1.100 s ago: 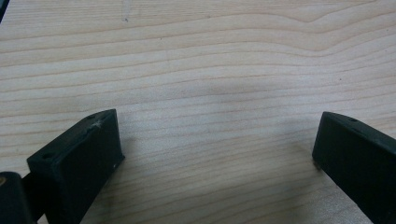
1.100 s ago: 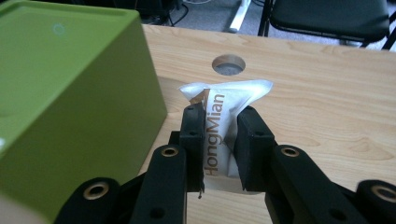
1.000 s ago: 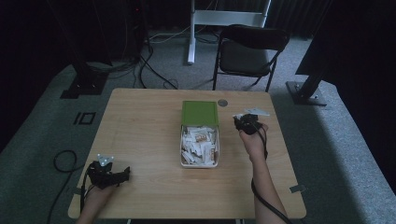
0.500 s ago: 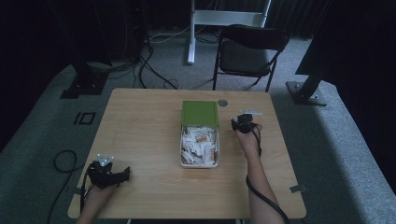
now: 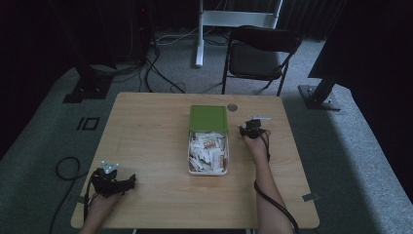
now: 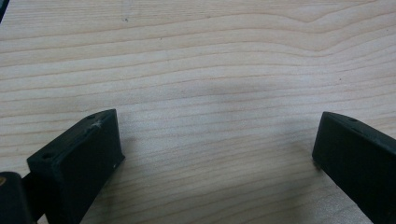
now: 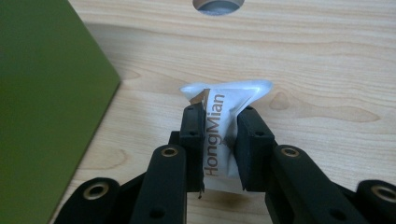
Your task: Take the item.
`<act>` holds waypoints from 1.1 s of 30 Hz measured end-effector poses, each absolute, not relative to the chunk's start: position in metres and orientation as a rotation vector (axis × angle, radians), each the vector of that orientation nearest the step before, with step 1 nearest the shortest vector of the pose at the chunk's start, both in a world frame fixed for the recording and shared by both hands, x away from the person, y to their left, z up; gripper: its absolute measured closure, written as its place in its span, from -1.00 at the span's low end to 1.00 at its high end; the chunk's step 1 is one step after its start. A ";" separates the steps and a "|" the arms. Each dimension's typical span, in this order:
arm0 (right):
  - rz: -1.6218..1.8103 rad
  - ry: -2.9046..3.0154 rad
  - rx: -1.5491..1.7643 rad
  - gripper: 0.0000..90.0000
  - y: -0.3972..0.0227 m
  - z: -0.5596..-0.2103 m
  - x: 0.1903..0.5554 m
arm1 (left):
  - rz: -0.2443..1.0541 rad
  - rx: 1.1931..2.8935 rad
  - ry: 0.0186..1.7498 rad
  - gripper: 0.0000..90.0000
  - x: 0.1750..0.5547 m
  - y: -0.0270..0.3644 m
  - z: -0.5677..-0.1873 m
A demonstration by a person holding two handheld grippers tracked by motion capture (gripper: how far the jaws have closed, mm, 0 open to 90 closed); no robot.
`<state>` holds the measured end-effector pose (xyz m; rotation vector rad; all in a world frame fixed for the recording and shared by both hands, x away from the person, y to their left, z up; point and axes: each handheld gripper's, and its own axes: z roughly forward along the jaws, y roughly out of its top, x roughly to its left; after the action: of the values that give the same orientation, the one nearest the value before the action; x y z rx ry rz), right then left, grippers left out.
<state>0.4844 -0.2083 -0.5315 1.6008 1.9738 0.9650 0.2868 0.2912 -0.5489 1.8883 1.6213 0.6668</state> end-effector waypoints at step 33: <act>0.959 1.856 1.682 -0.70 -0.243 -0.534 0.446 | 0.667 1.888 1.621 -0.95 0.287 0.291 -0.549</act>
<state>0.4458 -0.2426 -0.5345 1.6820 1.8559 0.9587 0.2868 0.2911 -0.5489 1.8879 1.6215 0.6669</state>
